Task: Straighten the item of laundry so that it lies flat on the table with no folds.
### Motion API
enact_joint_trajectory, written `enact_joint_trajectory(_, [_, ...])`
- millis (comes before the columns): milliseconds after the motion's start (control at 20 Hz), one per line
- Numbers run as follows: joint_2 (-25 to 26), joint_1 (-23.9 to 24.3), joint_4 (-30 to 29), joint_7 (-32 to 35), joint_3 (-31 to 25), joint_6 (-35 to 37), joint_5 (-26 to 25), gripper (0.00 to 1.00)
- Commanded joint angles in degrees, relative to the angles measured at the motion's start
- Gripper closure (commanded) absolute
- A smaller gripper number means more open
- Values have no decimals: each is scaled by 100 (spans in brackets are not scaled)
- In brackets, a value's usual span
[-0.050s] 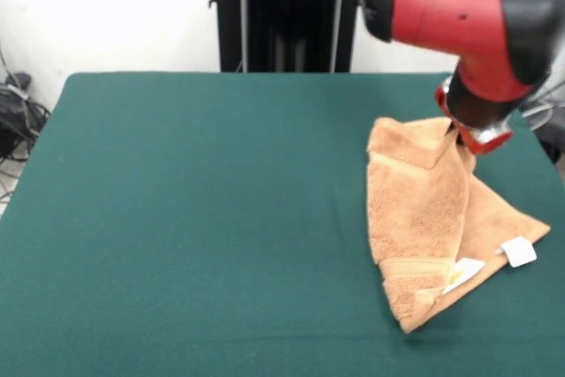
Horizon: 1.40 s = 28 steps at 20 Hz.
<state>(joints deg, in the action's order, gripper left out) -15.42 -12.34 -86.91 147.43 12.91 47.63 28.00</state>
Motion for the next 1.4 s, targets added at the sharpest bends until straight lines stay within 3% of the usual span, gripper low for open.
enact_joint_trajectory(50, [145,727,-899,-1126,-1532,-1229,-131,100])
enact_joint_trajectory(400, [396,1687,-1453,-1402,-2553,-2077,-469,100])
enact_joint_trajectory(600, [653,1980,-1519,-1278,-2900,-2521,-855,100])
enact_joint_trajectory(1100, [919,2528,-1732,-935,-3488,-2805,-1652,100])
enact_joint_trajectory(1400, [996,2886,-1812,-968,-3708,-2473,-2080,100])
